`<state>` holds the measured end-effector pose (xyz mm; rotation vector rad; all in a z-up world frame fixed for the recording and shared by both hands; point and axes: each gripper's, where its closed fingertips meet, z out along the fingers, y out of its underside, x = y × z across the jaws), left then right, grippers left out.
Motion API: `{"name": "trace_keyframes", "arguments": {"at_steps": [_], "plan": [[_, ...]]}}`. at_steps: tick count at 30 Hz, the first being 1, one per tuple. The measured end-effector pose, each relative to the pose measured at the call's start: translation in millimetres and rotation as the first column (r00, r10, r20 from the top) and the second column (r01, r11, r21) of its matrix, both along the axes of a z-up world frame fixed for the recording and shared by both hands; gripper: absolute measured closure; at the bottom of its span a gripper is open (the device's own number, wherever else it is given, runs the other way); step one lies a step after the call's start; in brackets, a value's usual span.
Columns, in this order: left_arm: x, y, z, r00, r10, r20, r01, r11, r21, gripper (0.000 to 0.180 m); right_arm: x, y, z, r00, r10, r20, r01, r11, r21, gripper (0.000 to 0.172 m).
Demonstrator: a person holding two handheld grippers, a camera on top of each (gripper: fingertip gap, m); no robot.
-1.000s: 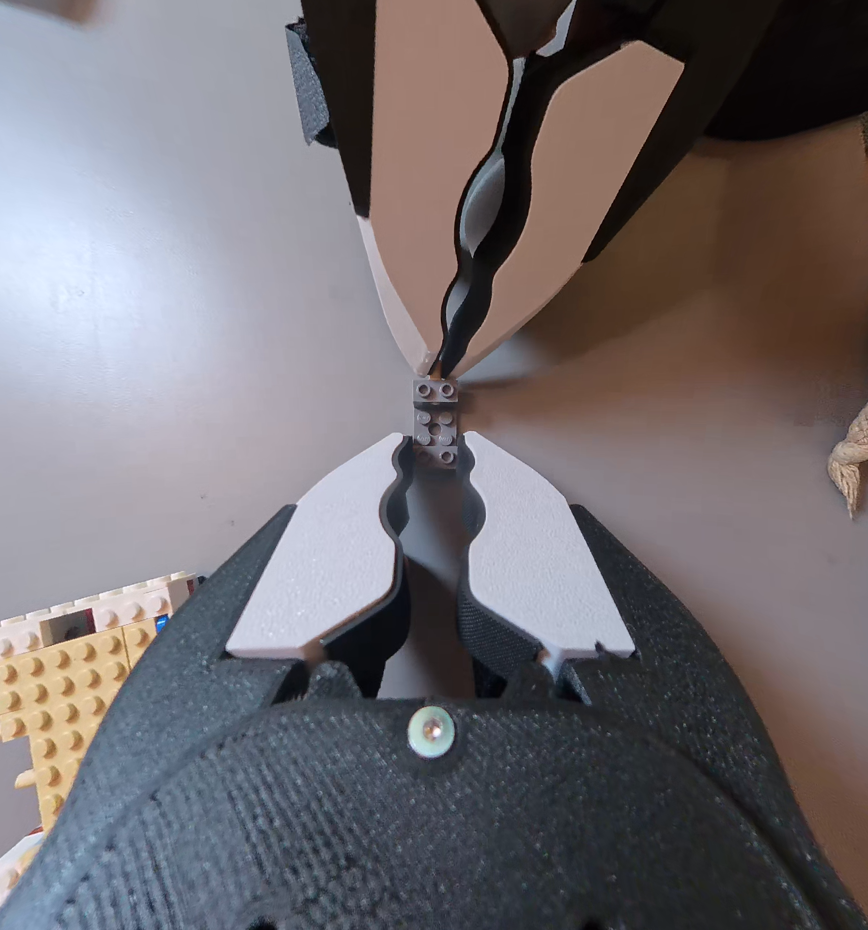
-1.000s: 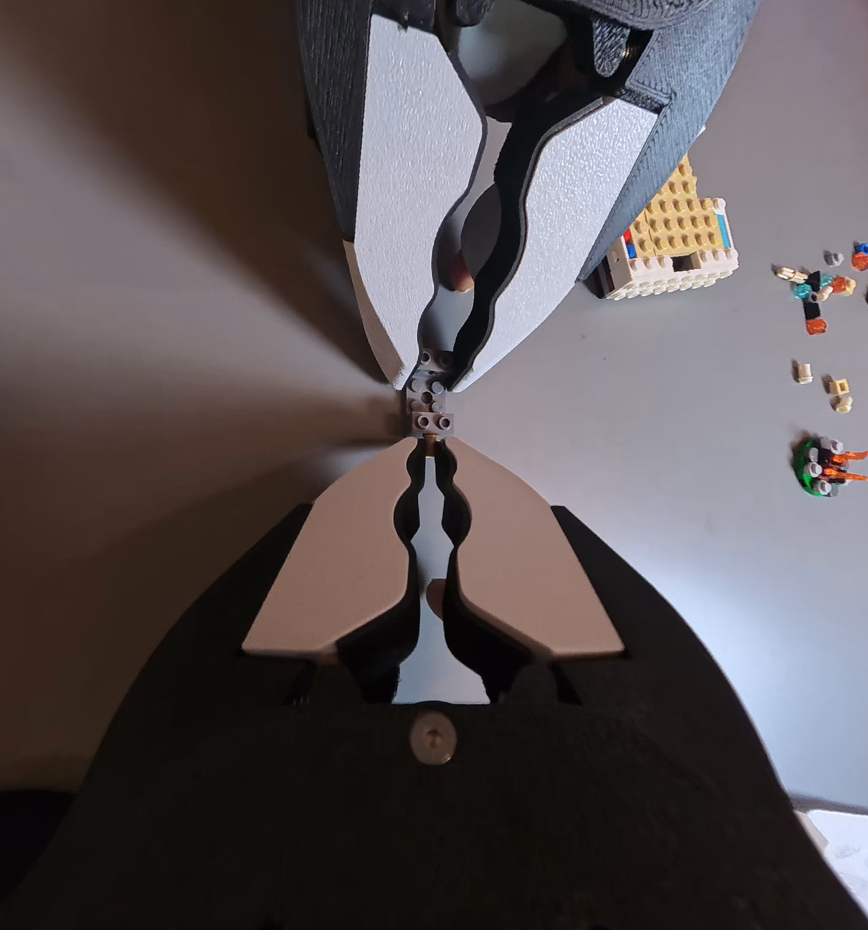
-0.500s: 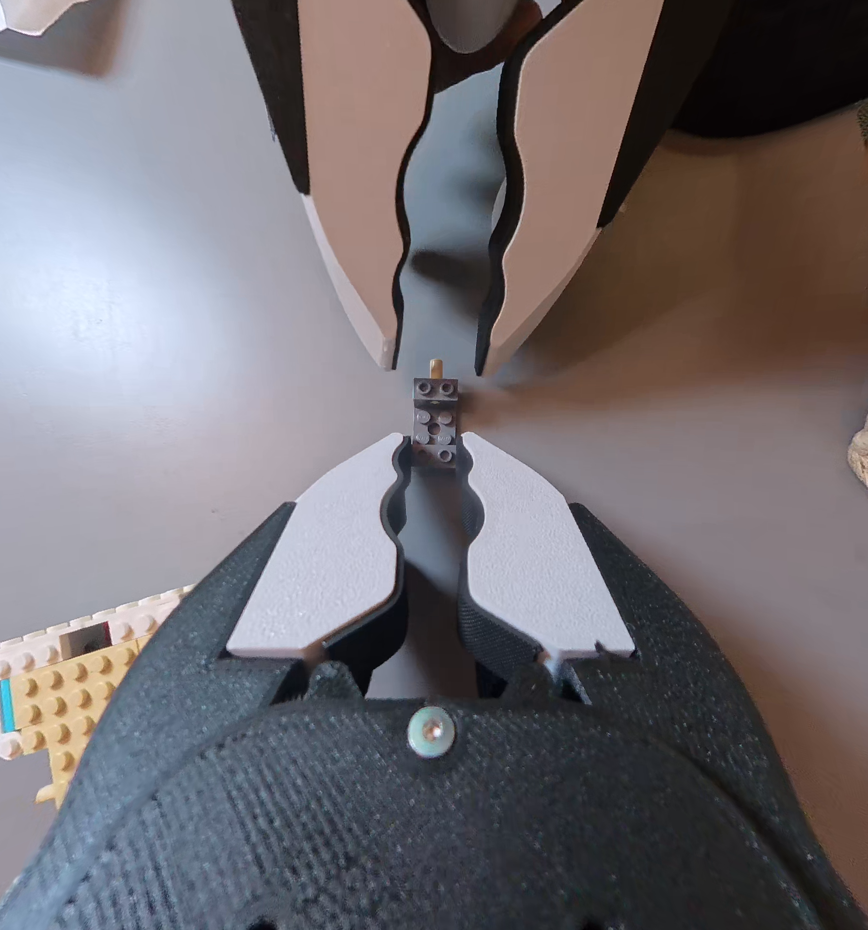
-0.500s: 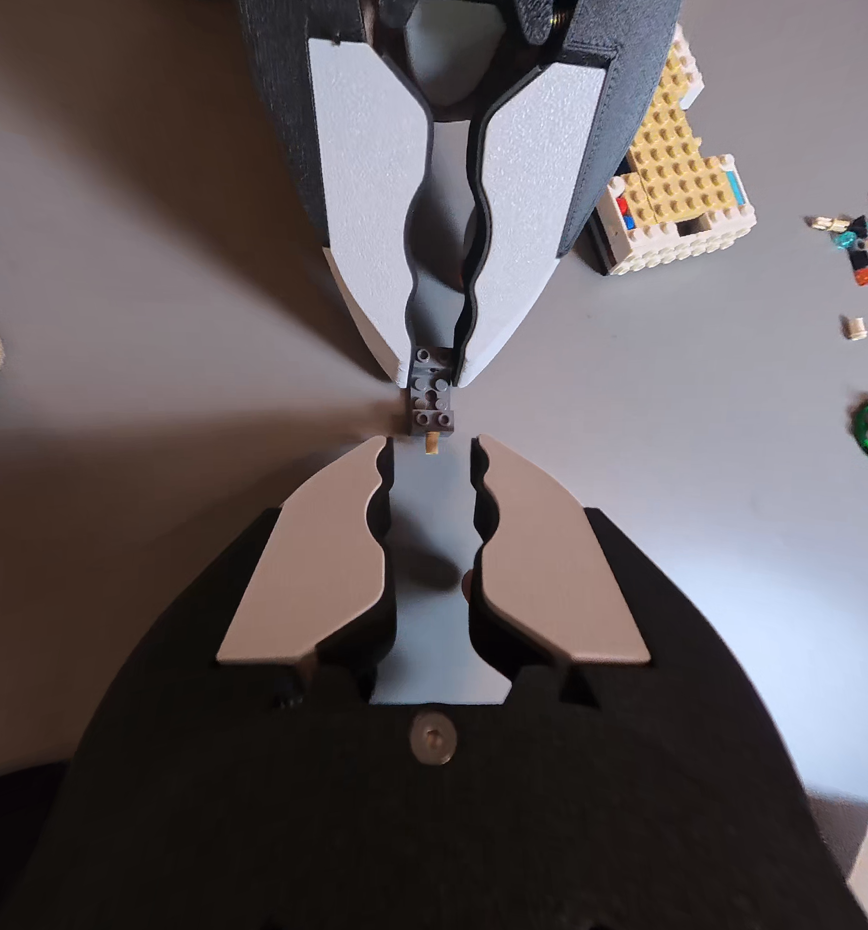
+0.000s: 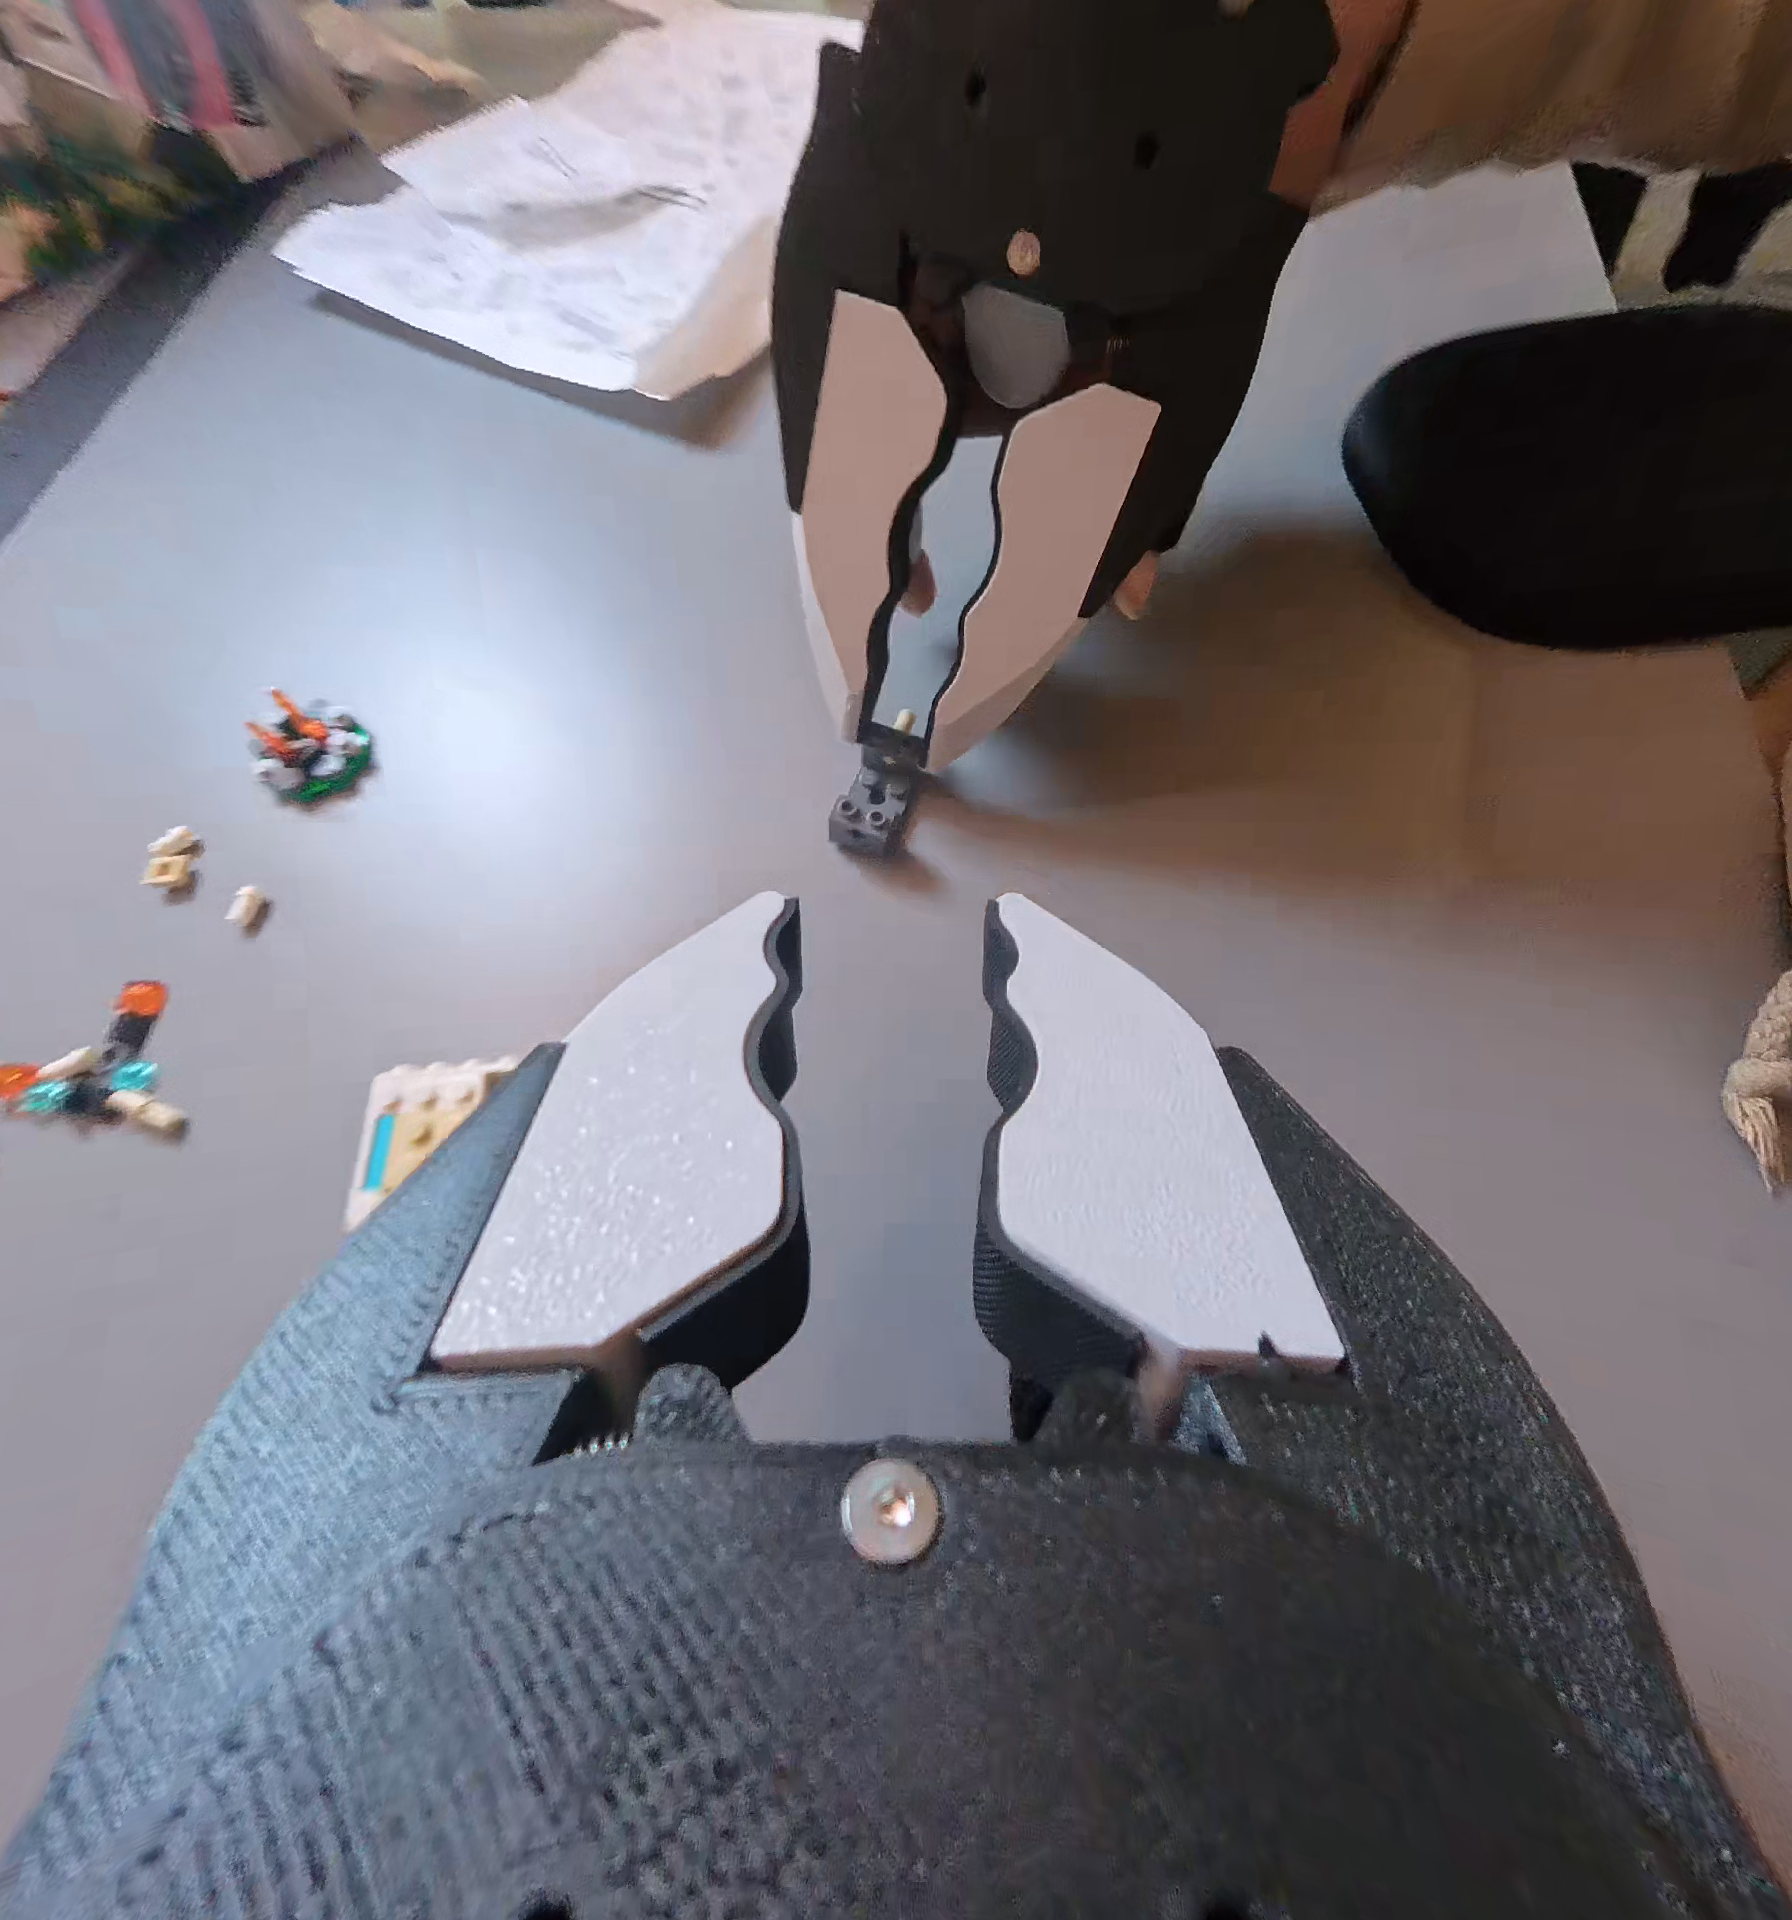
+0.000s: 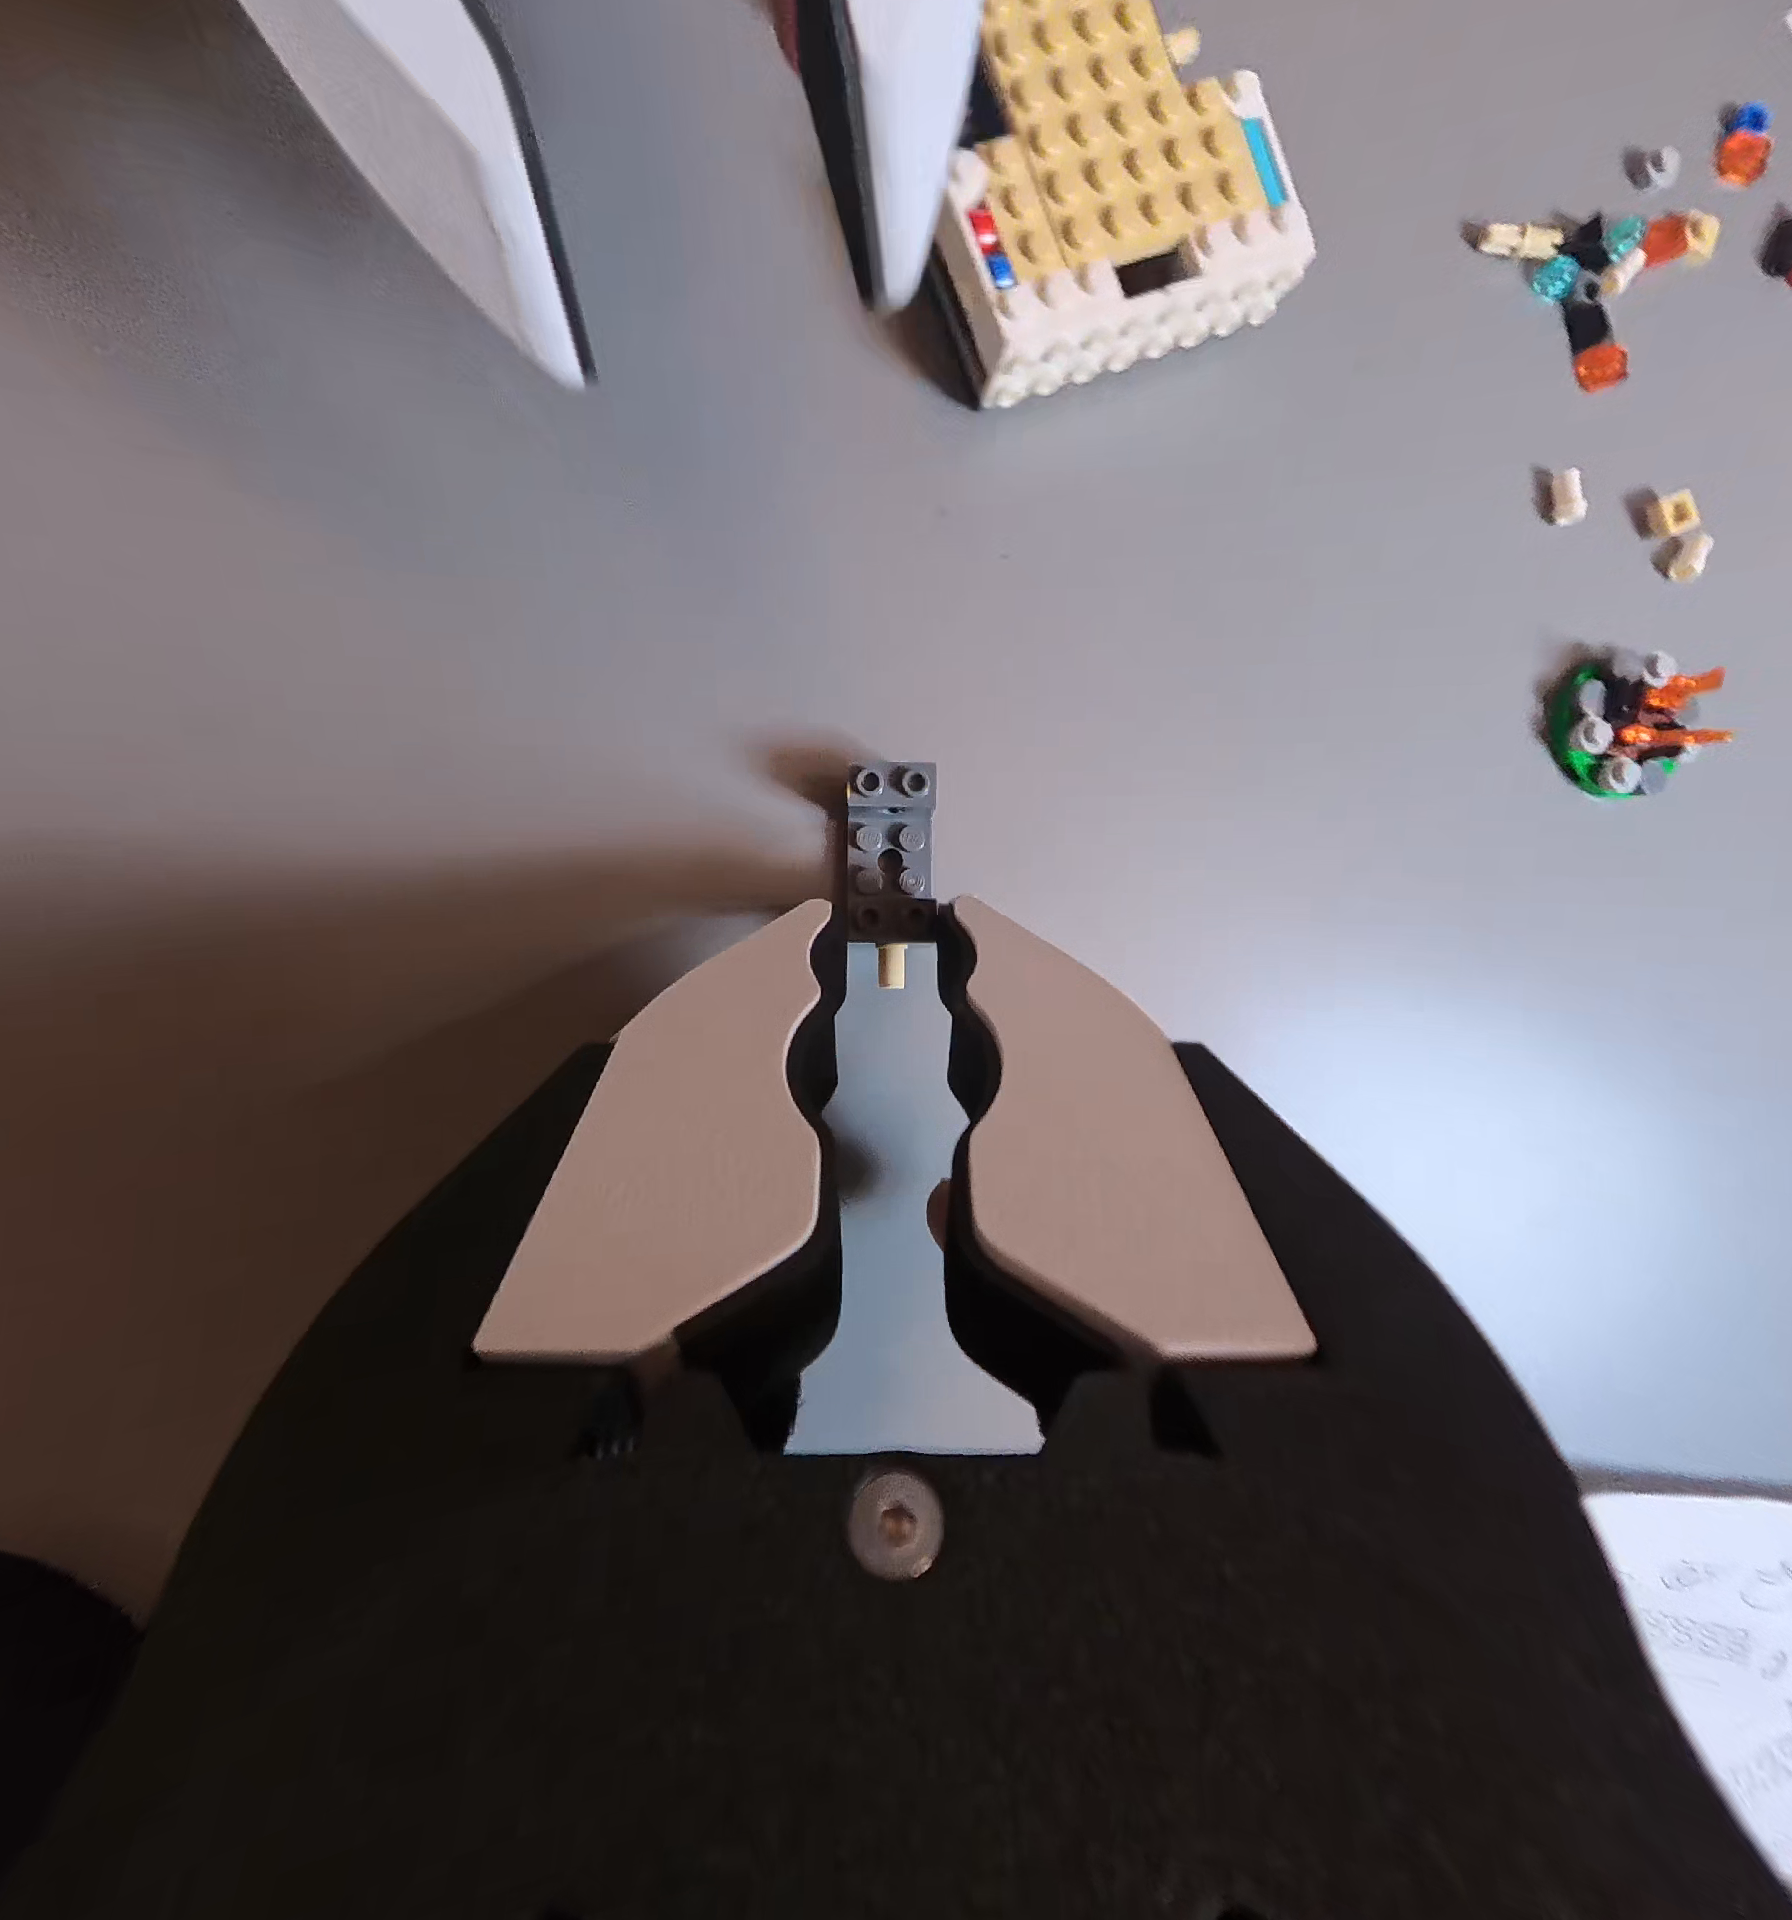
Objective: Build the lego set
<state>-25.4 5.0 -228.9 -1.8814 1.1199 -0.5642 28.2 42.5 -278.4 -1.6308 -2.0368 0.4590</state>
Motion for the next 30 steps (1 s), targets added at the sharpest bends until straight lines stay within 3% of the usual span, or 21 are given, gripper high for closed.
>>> {"name": "trace_keyframes", "arguments": {"at_steps": [6,12,16,20,21,22,26,30], "plan": [[-44.8,1.0,20.9,0.984,0.149,0.095,-0.155,0.987,0.051,0.149,-3.4,9.1,-4.0,0.999,-0.032,-0.001,0.032,0.999,-0.041,0.147],[-111.9,-7.8,58.0,0.923,0.334,0.192,-0.361,0.924,0.126,0.152,2.3,12.7,28.9,0.979,-0.098,-0.181,0.091,0.995,-0.045,0.143],[-182.4,-21.0,82.3,0.818,0.491,0.300,-0.551,0.819,0.160,0.156,13.1,17.8,54.9,0.916,-0.190,-0.352,0.185,0.982,-0.049,0.141],[-232.0,-34.2,87.2,0.697,0.583,0.418,-0.689,0.706,0.165,0.160,22.8,29.4,85.6,0.778,-0.291,-0.557,0.307,0.949,-0.066,0.131],[-238.9,-36.7,87.1,0.672,0.593,0.443,-0.712,0.681,0.169,0.162,26.1,32.5,92.4,0.744,-0.297,-0.599,0.333,0.941,-0.053,0.146],[-244.6,-38.5,87.3,0.650,0.600,0.466,-0.734,0.655,0.180,0.164,28.6,34.1,98.4,0.711,-0.297,-0.637,0.351,0.935,-0.044,0.172],[-261.8,-42.0,91.5,0.604,0.630,0.488,-0.788,0.565,0.247,0.179,33.3,42.1,105.2,0.634,-0.327,-0.701,0.412,0.910,-0.052,0.172],[-282.3,-45.9,93.6,0.557,0.676,0.482,-0.830,0.475,0.292,0.180,36.1,52.9,103.9,0.578,-0.331,-0.746,0.446,0.894,-0.051,0.172]]}}
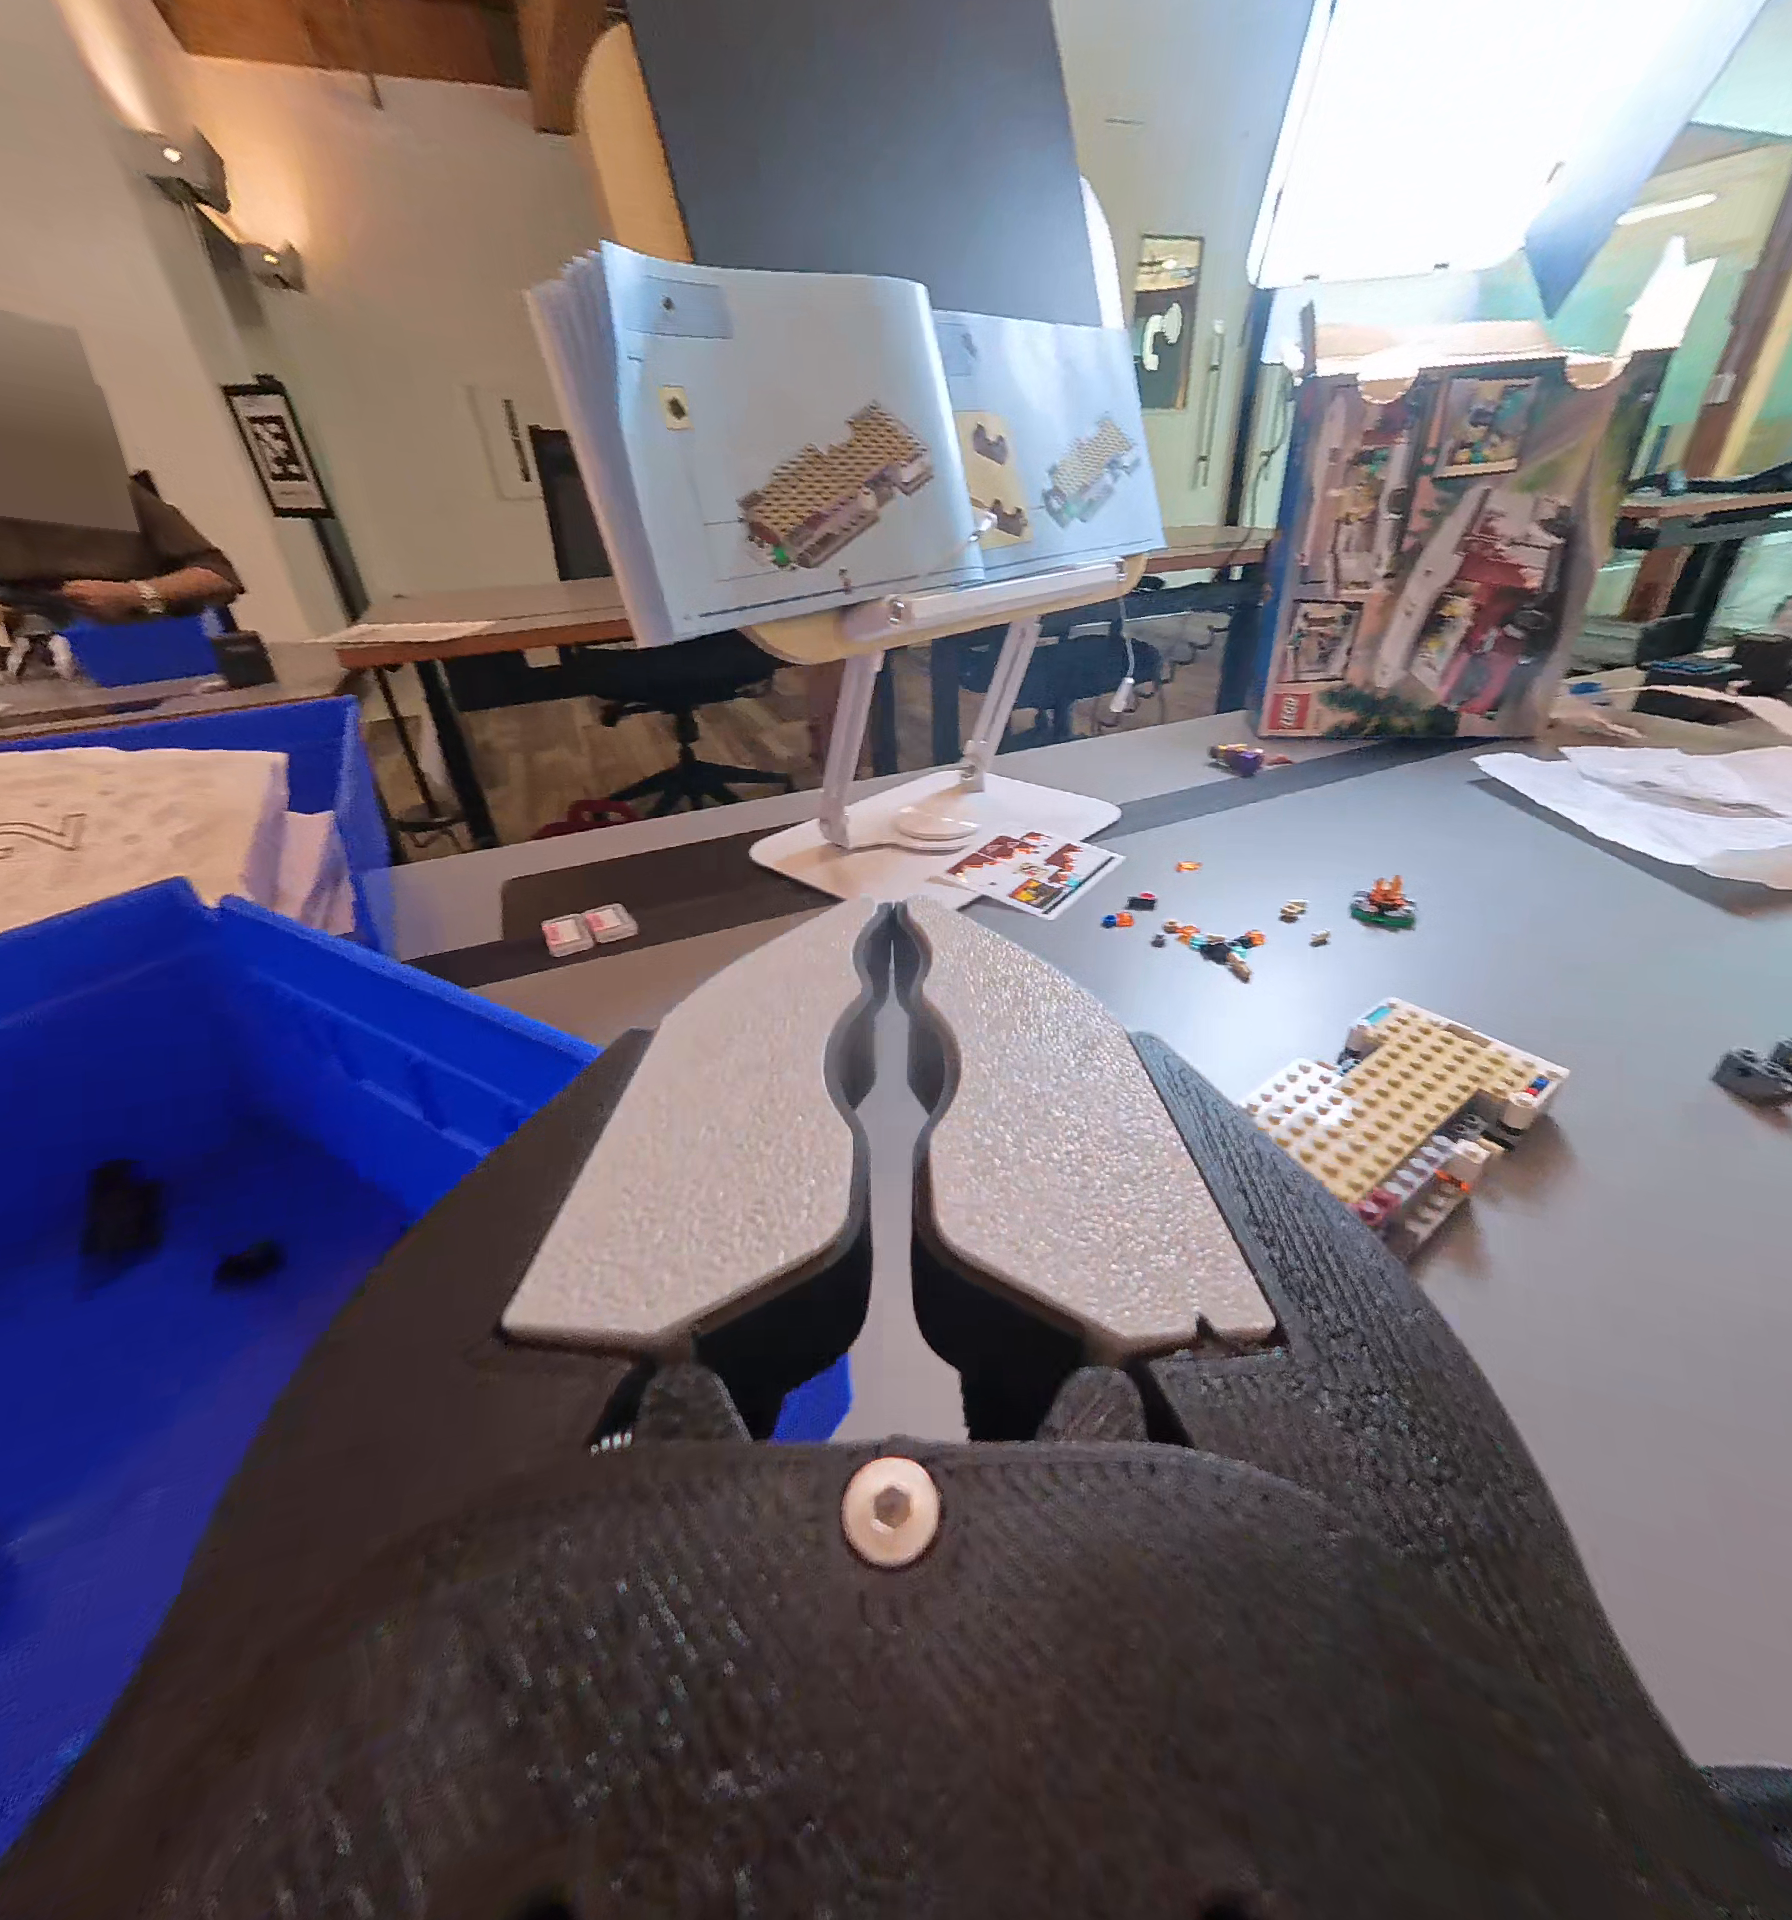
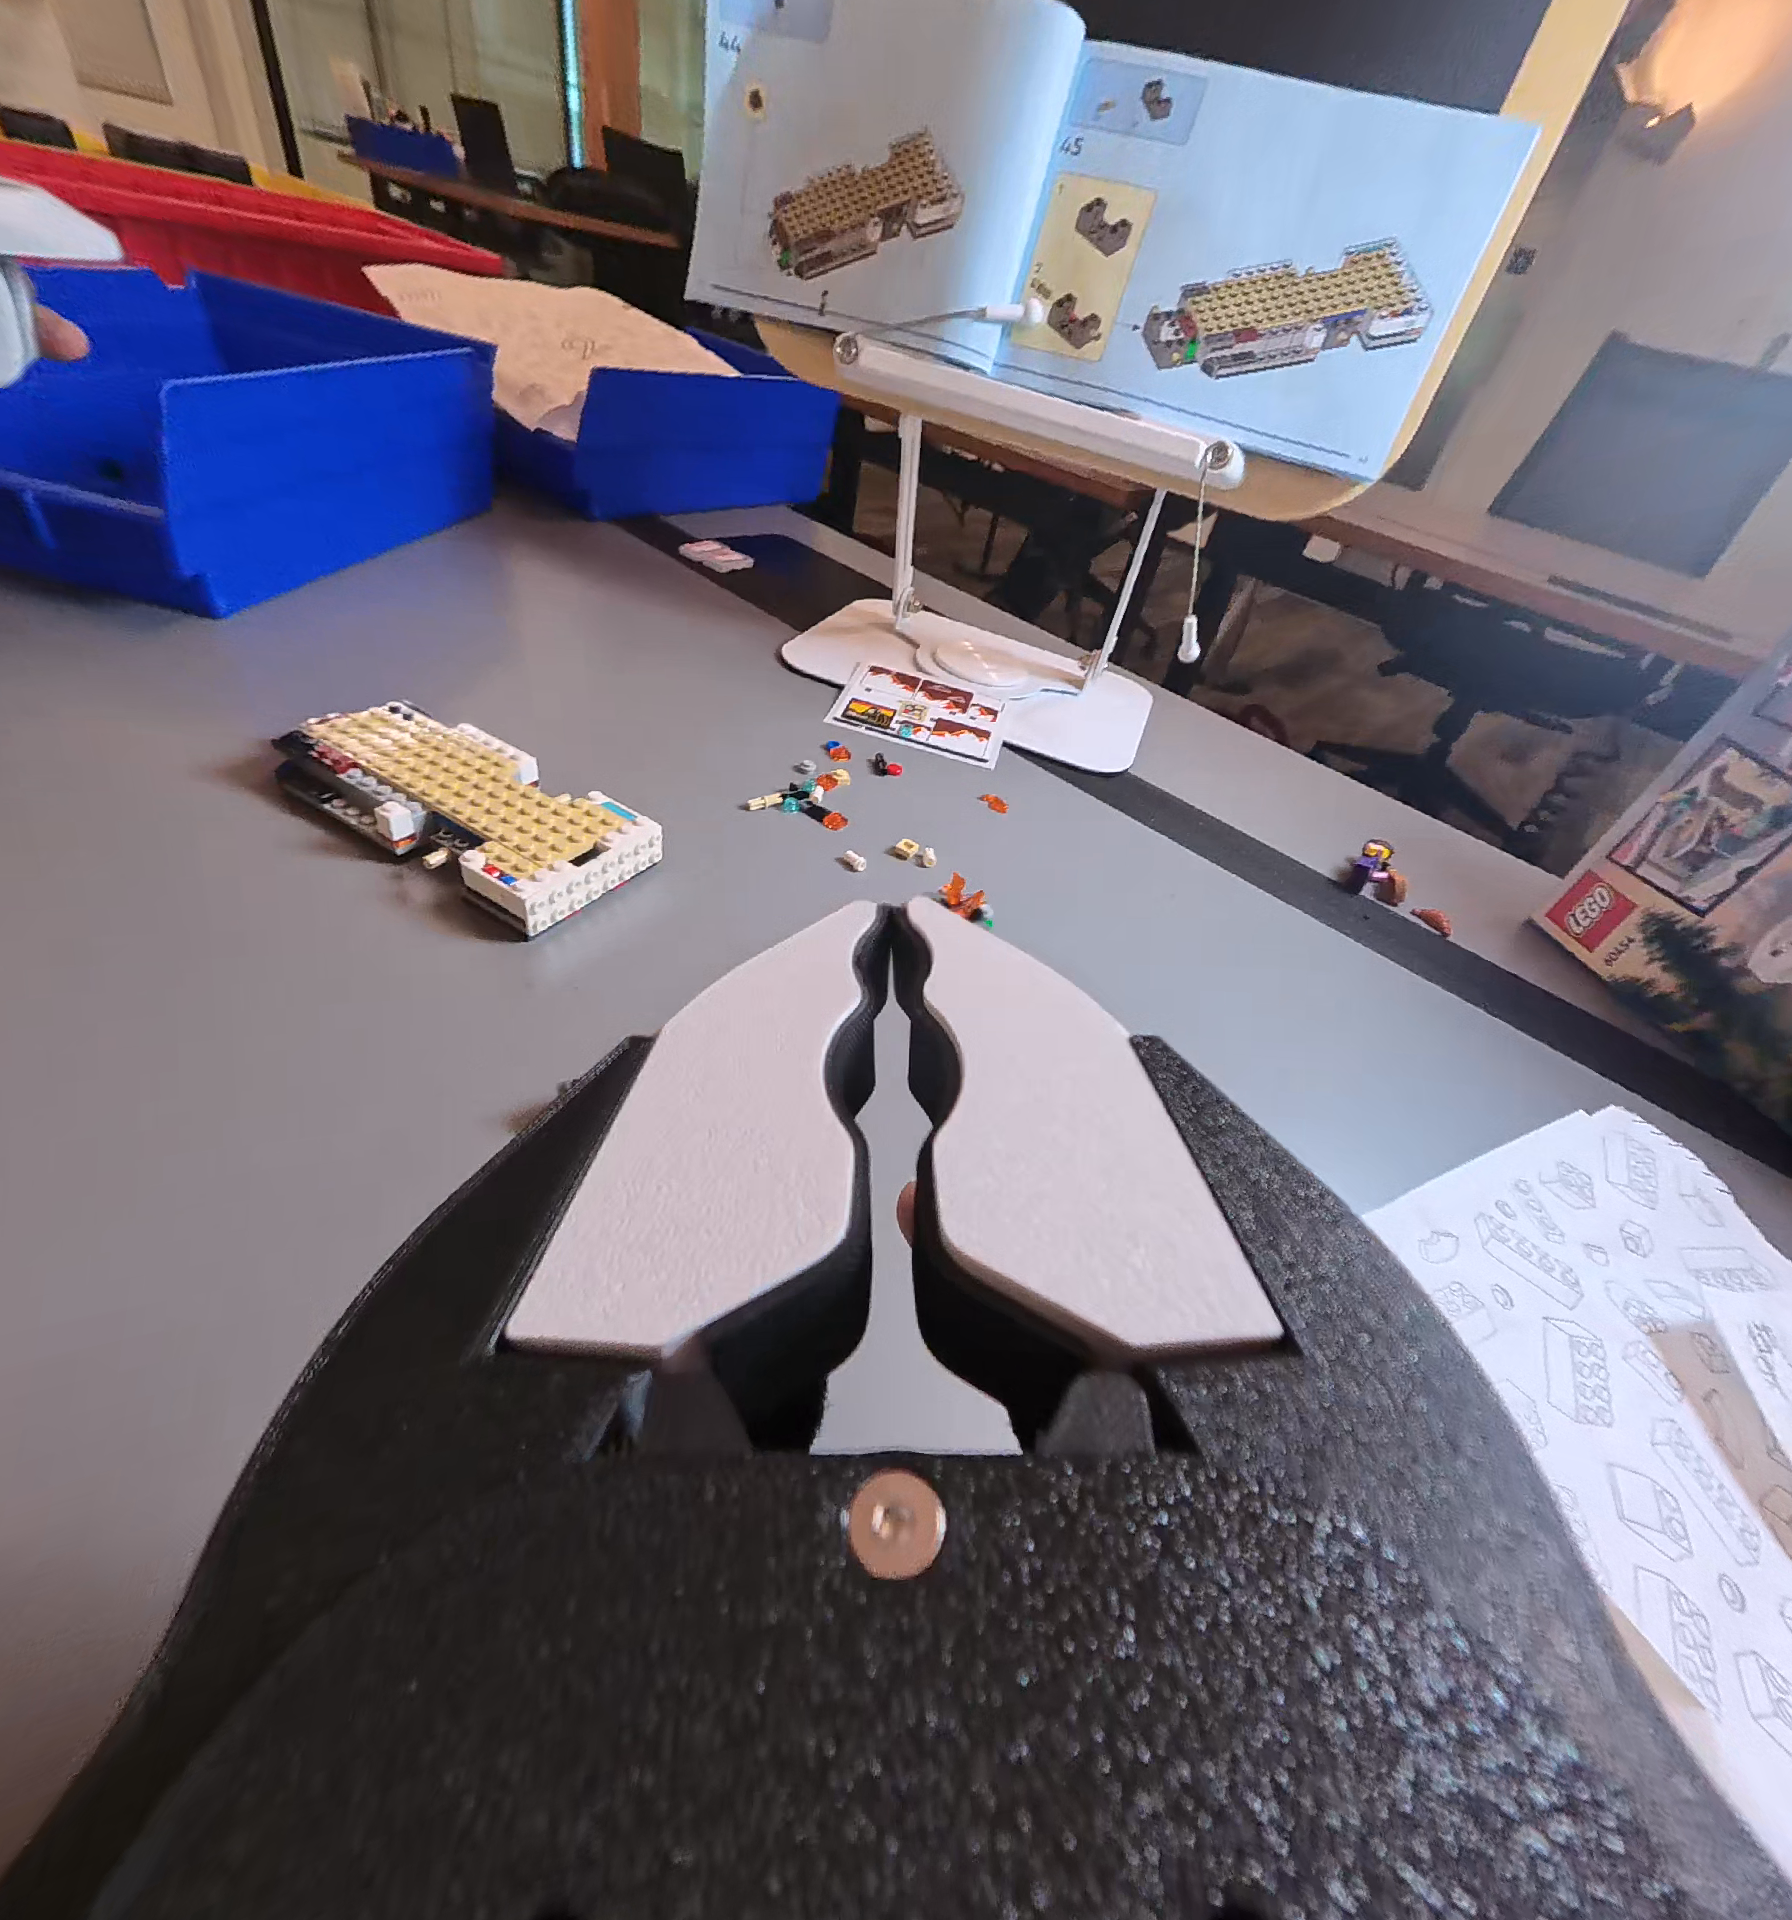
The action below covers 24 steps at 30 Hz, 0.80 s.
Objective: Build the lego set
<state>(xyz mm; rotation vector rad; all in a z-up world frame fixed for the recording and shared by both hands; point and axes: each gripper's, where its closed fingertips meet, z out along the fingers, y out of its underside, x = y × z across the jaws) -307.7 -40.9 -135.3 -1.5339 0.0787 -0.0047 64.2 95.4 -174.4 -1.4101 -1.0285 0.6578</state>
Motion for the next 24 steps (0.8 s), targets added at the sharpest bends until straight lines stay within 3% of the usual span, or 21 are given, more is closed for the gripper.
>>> {"name": "trace_keyframes", "arguments": {"at_steps": [7,11,16,20,24], "plan": [[-13.7,1.1,-2.6,0.998,0.048,0.034,-0.050,0.998,0.037,0.180,-21.7,7.0,-18.9,0.995,0.079,0.058,-0.075,0.995,-0.062,0.170],[-4.9,7.6,-12.3,0.999,0.046,-0.017,-0.046,0.999,0.009,0.180,-65.4,9.6,-28.7,0.934,0.267,0.236,-0.264,0.963,-0.047,0.164],[3.6,13.0,-26.7,0.999,0.024,-0.046,-0.026,0.999,-0.042,0.180,-133.3,25.9,-59.4,0.710,0.511,0.483,-0.531,0.840,-0.108,0.156],[4.5,16.2,-35.2,0.999,0.013,-0.046,-0.017,0.997,-0.071,0.180,-171.5,45.2,-83.2,0.469,0.592,0.655,-0.669,0.723,-0.174,0.154],[7.8,17.5,-39.9,0.999,-0.003,-0.051,-0.002,0.996,-0.090,0.180,-193.6,49.7,-94.8,0.285,0.633,0.720,-0.726,0.633,-0.269,0.151]]}}
